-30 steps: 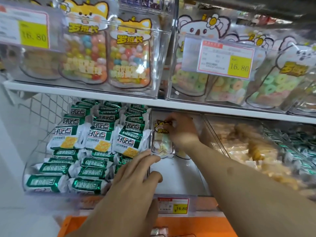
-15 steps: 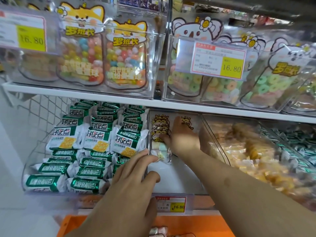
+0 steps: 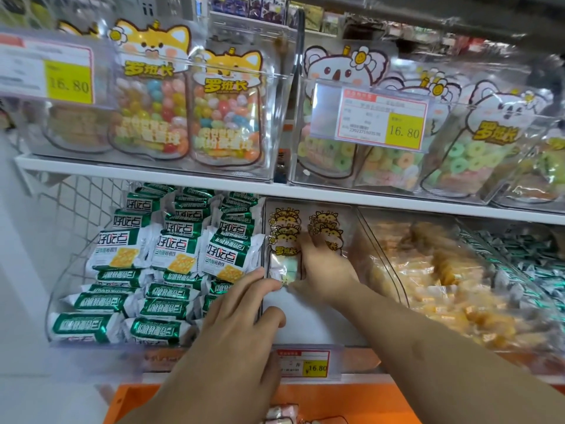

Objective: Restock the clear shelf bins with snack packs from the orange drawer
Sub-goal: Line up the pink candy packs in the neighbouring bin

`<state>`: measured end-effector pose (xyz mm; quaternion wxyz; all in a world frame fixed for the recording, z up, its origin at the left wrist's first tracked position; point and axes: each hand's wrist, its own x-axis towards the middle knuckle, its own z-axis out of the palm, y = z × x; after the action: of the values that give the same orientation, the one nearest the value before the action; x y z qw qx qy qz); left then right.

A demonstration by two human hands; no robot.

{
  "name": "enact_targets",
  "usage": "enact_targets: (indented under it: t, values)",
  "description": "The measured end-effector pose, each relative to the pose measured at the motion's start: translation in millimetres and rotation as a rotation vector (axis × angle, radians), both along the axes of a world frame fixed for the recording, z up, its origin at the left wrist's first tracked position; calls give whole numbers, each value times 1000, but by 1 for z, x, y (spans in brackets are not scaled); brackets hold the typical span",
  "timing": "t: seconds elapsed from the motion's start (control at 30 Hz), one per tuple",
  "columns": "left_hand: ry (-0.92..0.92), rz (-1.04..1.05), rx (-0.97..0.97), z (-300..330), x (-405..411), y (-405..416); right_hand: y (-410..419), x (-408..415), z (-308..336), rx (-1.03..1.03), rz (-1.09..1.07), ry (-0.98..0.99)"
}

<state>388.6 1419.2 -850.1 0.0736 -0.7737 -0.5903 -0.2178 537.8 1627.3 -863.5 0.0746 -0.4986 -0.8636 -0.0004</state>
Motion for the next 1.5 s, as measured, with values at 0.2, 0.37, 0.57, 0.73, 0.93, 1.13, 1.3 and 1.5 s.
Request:
enact_targets:
  t: [0.2, 0.37, 0.57, 0.73, 0.93, 1.13, 1.3, 1.5]
  values:
    - [-15, -8, 6, -3, -2, 2, 5, -13, -1, 127, -112, -33]
    - [-18, 5, -9, -5, -1, 3, 9, -21, -2, 173, -146, -84]
    - [-19, 10, -13, -4, 0, 1, 4, -11, 3, 74, -109, 9]
    - [-27, 13, -14, -3, 0, -1, -3, 0, 7, -74, -104, 174]
    - [-11, 25, -8, -3, -1, -1, -15, 13, 7, -290, -303, 328]
    - [-10, 10, -10, -2, -2, -2, -26, 16, 11, -443, -361, 461]
    - [-16, 9, -17, -2, -2, -1, -31, 14, 14, -473, -382, 567]
    - [-14, 9, -26, -2, -3, -1, -32, 14, 16, -455, -387, 522]
